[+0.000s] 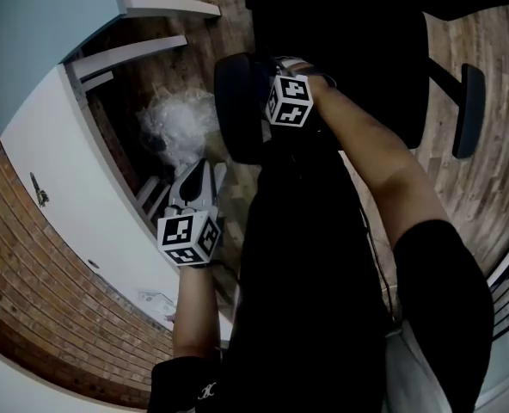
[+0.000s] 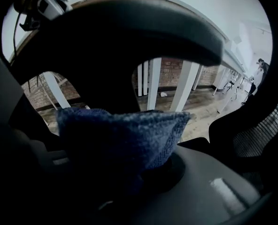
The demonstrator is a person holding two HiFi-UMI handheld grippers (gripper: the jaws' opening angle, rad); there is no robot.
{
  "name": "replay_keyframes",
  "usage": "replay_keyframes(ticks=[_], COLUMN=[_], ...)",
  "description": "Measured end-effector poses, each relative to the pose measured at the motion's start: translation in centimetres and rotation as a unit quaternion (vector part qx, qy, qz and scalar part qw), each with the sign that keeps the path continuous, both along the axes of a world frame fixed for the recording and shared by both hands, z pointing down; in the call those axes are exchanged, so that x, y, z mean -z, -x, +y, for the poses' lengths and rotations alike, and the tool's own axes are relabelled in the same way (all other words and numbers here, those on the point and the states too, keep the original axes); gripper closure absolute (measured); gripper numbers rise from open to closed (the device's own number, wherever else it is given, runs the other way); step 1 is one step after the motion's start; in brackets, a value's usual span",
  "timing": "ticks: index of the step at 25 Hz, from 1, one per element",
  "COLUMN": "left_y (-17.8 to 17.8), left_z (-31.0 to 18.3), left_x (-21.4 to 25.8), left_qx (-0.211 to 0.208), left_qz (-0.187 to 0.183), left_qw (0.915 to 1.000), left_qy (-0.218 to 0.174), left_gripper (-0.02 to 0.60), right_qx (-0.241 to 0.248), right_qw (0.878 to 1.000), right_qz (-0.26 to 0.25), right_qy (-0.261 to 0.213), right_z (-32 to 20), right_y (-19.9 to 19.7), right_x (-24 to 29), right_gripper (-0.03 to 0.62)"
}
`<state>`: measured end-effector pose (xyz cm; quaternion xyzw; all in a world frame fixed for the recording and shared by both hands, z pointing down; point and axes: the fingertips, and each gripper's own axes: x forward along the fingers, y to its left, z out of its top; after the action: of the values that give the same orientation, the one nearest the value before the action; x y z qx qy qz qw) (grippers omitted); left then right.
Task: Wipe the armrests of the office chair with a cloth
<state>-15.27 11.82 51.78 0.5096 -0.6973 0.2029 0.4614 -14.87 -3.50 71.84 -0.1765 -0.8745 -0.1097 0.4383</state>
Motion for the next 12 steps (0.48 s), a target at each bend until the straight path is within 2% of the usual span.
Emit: replay_keyframes(ticks=[3,6,12], left_y=[0.3,1.1,0.3], left_z=[0.6,1.2,0.7], left_x=[0.2,0.1,0.4], left_qx=[0.014,0.025,0.039], left_qz=[0.003,0.002,0.010], left_qw=[0.9999,0.9997,0.9991], left_qy=[-0.009,-0.007,-0.016], left_gripper=[0.575,0.575,0.575], right_qx=[0.005,0.010,-0.004], right_qw=[1.000,0.999,0.999], right_qz=[0.023,0.037,0.042], right_qy=[-0.011,-0.003,0.024], right_z=[-0.6,-0.9,-0.4], right_y=[0.3,1.0,0.4], right_x=[-2.2,-3.6,-1.6], right_gripper=[0.533,0.533,0.534])
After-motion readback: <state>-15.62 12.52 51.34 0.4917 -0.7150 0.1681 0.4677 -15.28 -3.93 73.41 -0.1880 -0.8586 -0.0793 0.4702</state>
